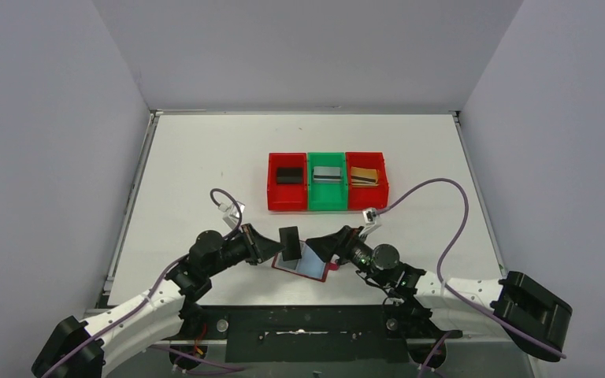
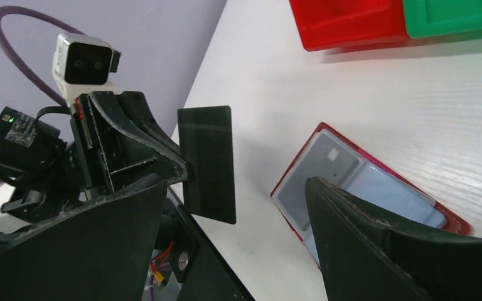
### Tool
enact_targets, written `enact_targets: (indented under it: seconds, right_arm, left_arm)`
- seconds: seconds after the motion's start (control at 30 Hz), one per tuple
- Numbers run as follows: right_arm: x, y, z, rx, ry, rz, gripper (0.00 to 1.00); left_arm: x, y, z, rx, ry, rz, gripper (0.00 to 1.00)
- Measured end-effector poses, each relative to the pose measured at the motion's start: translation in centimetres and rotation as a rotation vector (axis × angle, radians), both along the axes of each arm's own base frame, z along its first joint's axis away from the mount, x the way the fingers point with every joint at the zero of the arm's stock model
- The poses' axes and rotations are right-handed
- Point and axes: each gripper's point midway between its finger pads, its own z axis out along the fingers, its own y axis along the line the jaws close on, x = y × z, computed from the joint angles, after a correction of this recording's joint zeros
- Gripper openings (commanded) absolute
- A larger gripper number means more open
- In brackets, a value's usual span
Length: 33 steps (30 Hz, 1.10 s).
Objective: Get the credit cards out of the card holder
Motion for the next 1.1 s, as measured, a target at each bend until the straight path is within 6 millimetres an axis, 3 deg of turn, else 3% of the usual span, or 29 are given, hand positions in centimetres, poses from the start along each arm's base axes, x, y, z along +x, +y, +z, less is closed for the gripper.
enact_targets:
  seconds: [0.5,0.77,1.1]
  right_arm:
    - [-1.6,3.3,2.7,0.101,-0.037,0.280,0.40]
    - [-1.6,3.5,2.9,0.138,-0.028,0.319,0.21]
    - [-1.6,3.5,3.5,0.166,-0.030,0.330,0.04]
  left_arm:
    - [-1.4,-1.9,2.6,-0.116,-0.032,-0.133,0.00]
    - [-1.6,-2.0,3.1,-0.133,-0.045,-0.148,0.00]
    - [-1.6,-2.0,3.3,-0.141,-0.052,-0.153,0.00]
